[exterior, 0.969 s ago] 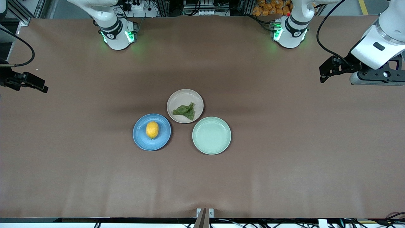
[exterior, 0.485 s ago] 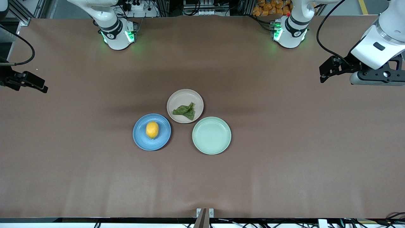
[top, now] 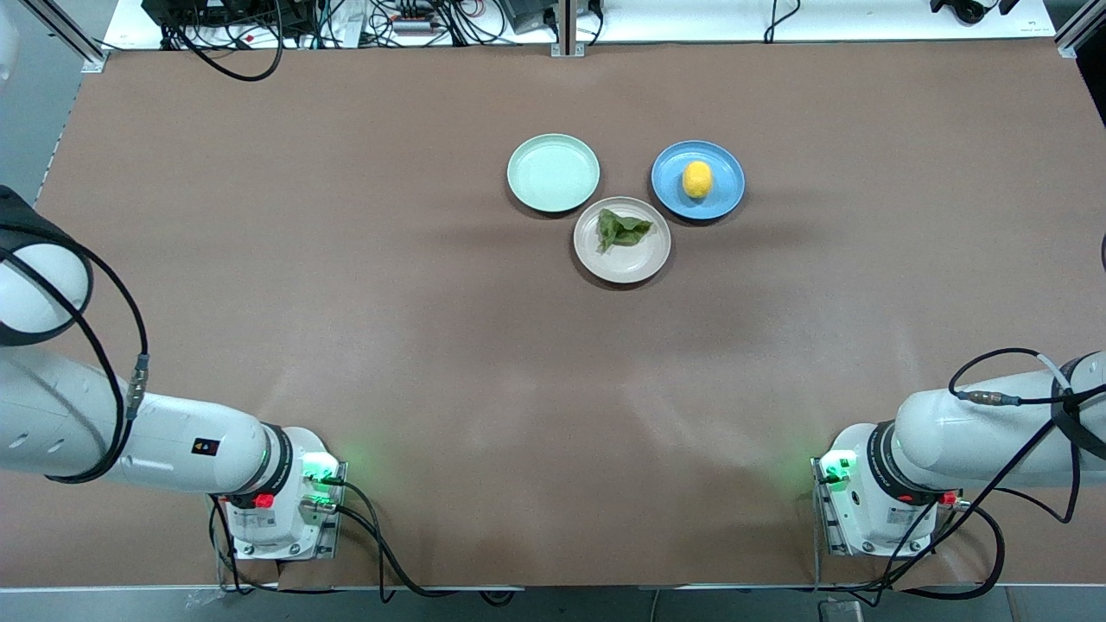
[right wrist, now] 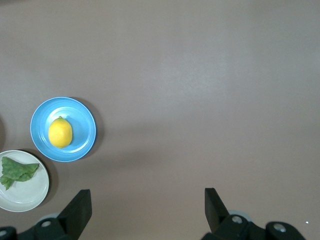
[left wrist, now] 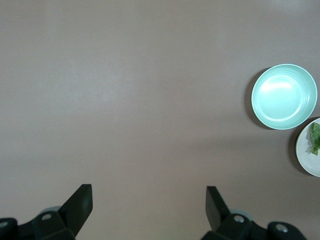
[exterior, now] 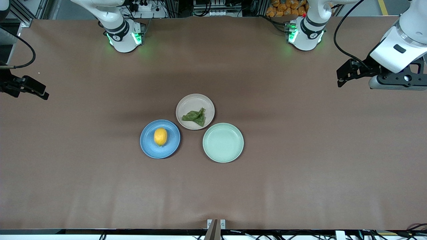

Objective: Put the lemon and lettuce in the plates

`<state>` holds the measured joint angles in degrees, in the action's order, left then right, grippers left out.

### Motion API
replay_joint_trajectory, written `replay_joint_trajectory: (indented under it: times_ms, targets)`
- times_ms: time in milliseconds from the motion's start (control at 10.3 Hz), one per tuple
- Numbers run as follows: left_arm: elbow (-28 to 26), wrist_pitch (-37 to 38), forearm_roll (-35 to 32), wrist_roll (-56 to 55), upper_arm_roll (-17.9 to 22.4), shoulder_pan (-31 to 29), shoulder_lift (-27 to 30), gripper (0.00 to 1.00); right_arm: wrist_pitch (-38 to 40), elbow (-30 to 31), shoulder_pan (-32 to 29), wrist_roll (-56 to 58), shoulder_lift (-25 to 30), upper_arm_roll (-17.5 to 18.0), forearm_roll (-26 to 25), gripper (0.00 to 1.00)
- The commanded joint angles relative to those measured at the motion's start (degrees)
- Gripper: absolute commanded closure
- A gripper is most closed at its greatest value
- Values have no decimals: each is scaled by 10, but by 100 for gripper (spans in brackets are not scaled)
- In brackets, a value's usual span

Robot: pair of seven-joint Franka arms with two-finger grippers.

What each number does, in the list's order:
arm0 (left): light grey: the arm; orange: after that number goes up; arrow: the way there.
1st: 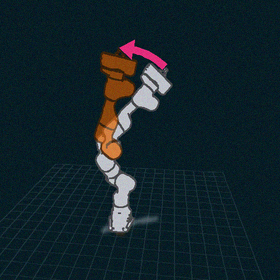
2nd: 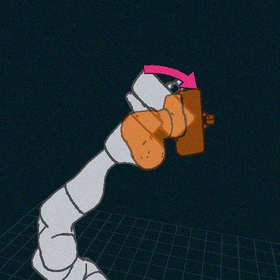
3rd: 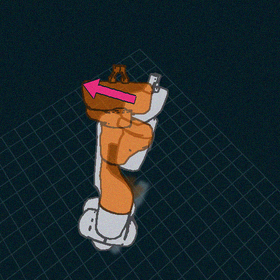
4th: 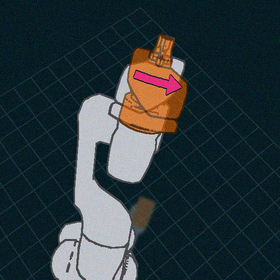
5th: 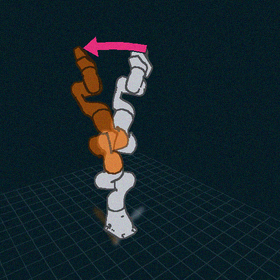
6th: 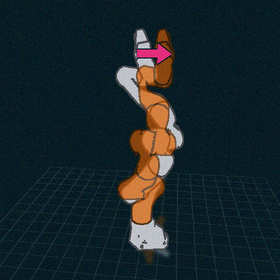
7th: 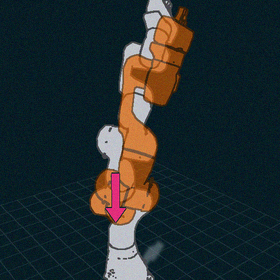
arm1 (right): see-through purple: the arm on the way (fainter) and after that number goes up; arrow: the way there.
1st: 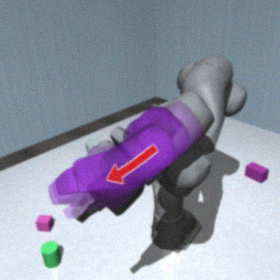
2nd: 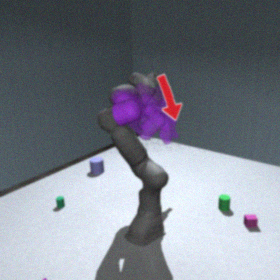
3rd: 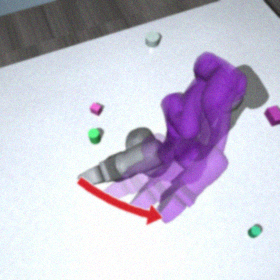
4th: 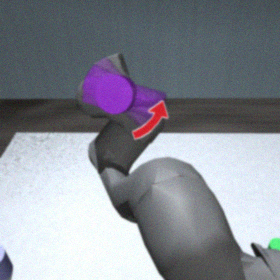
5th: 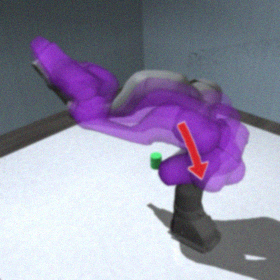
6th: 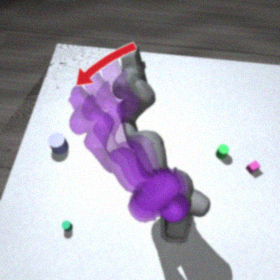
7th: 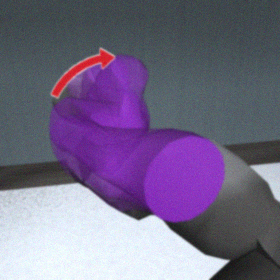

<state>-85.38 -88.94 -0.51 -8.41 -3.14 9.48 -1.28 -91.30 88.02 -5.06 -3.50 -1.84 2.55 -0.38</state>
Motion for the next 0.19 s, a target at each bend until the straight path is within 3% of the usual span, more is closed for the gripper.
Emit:
replay_joint_trajectory:
  times_ms: [0,97]
  targets:
    - [5,3,-4,17,1,-2,0,0,-7,18,-7,-5,17,5,-3,0]
    - [5,4,-3,17,1,-2,0,0,-6,18,-7,-2,17,5,-3,0]
